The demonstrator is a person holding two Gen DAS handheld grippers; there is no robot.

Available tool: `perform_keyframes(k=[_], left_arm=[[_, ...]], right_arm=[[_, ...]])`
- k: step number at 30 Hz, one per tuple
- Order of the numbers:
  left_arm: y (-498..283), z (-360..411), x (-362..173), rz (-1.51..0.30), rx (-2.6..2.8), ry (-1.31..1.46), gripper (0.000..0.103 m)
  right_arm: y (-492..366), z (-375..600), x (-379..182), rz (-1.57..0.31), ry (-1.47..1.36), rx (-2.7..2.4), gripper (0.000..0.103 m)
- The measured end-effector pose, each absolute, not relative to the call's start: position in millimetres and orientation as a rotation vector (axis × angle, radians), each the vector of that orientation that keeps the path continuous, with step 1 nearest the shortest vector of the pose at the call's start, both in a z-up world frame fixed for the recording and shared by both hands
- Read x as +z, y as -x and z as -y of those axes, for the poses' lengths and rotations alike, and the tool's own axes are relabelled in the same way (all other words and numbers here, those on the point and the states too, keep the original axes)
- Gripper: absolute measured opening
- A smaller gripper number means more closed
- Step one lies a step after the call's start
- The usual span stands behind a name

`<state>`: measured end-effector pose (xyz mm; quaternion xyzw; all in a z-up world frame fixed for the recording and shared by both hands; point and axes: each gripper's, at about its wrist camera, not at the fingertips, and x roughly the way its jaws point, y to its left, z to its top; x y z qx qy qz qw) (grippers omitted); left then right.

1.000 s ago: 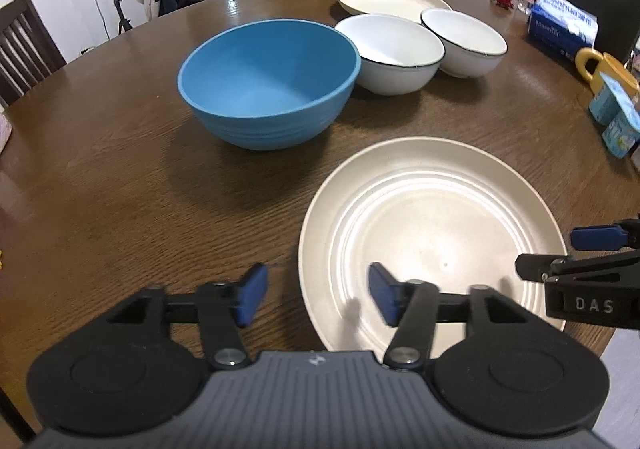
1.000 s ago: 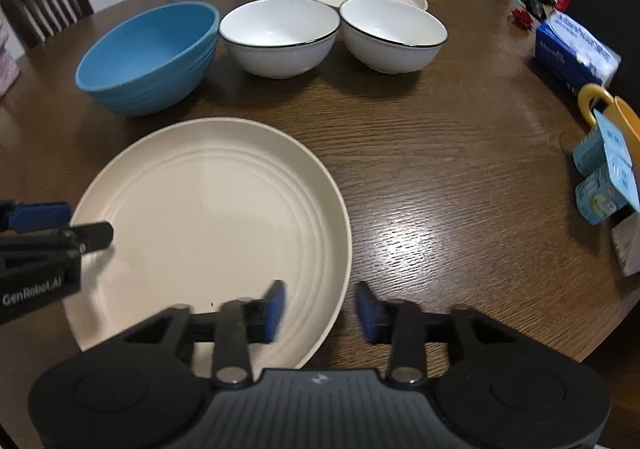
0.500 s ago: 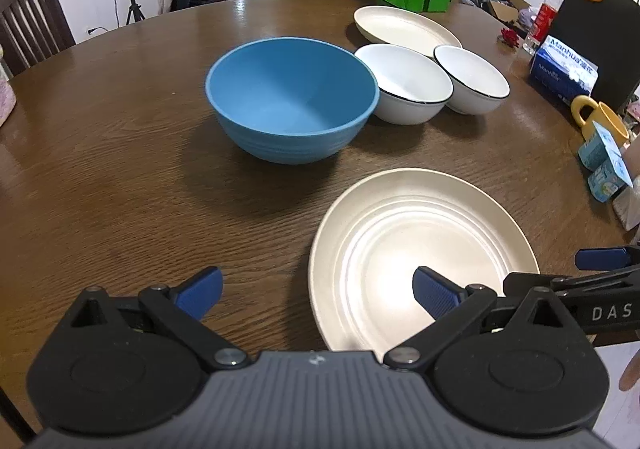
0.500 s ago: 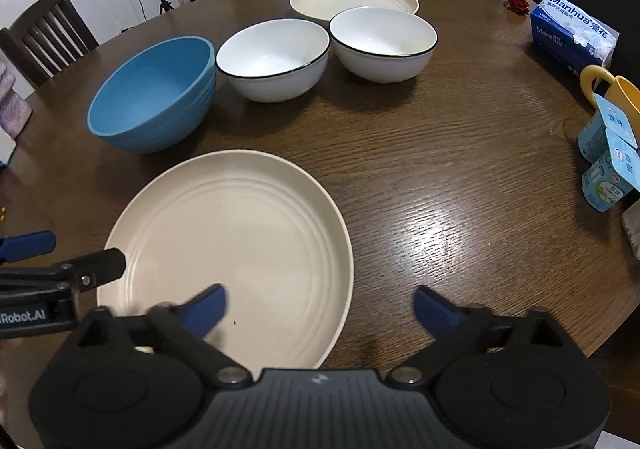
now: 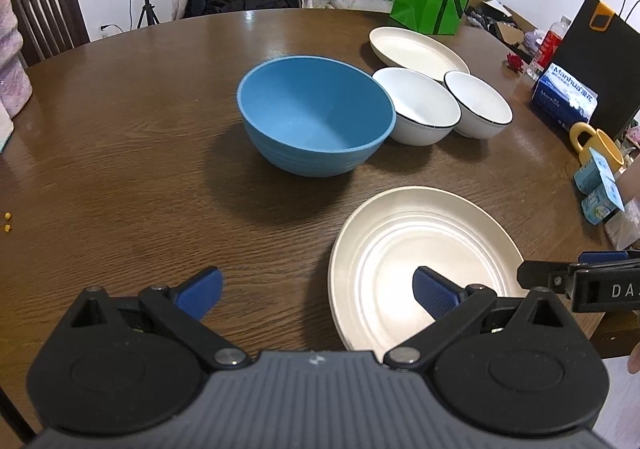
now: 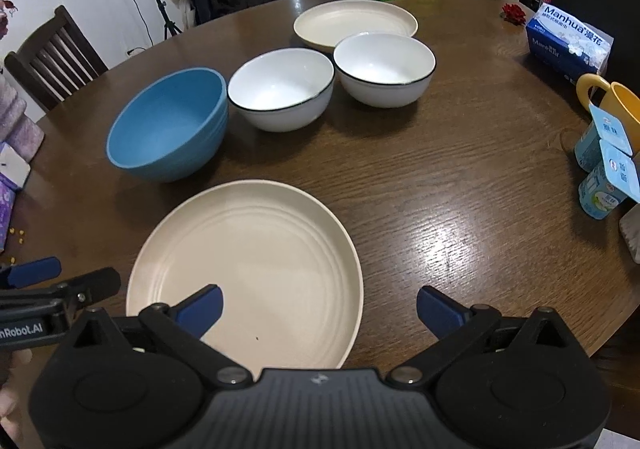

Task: Organize plates and bowls
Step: 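Pull both grippers back away from the stacked cream plates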

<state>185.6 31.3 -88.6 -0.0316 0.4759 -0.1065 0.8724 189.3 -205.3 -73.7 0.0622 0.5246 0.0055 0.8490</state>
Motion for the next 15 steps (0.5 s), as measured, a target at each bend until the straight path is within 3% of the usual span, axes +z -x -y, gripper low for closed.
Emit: perform_keyframes(k=[15], left_arm=[[-176,-53,-66,-0.933,-0.221,0.112,0.103]], right_arm=[[-182,193,-48,-1.046,-0.124,0.017,0.103]])
